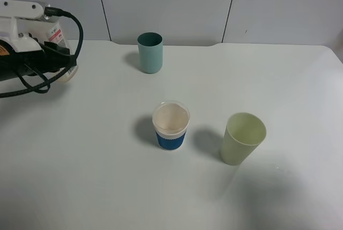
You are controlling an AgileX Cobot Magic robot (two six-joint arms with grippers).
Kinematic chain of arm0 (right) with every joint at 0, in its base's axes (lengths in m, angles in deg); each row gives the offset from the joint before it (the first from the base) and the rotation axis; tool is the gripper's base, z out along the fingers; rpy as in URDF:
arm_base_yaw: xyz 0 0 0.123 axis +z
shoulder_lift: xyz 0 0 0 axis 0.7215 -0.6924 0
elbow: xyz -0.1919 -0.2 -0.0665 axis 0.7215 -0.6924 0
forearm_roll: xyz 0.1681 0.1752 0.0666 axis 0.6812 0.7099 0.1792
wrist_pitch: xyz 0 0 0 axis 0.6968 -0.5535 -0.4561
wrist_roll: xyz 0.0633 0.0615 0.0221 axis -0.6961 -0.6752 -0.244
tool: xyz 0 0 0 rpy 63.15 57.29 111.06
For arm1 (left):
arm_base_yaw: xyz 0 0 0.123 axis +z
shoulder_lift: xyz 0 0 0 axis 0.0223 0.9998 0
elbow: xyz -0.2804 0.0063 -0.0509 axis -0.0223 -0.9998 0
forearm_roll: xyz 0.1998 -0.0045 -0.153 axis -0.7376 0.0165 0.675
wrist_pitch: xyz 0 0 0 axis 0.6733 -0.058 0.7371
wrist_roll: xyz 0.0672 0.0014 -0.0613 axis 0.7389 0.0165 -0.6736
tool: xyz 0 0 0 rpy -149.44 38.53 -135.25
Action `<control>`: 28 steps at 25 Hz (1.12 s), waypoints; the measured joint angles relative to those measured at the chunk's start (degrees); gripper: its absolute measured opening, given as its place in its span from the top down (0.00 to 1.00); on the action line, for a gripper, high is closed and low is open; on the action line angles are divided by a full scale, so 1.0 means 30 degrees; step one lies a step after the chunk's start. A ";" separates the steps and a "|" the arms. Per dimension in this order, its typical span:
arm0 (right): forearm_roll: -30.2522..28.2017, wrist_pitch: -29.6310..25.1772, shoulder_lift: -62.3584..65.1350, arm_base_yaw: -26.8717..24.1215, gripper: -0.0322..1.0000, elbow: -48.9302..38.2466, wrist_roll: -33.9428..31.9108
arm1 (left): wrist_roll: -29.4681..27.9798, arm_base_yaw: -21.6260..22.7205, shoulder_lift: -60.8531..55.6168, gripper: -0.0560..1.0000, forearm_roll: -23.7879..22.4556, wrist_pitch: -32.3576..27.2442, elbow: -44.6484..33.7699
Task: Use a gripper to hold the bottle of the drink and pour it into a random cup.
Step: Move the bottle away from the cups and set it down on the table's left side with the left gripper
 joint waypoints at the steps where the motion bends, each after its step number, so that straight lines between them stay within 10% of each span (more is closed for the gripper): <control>1: 0.0000 0.0000 0.0000 0.0000 0.35 0.0000 0.0000 | -0.0712 0.0000 0.0108 0.61 -0.0864 0.0175 -0.0164; 9: 0.0000 0.0000 0.0000 0.0000 0.35 0.0000 0.0000 | -0.5096 0.0217 0.2786 0.61 -0.7473 0.3326 -0.1011; 28: 0.0000 0.0000 0.0000 0.0000 0.35 0.0000 0.0000 | -0.4433 0.1547 0.6619 0.61 -0.9415 0.8369 -0.0994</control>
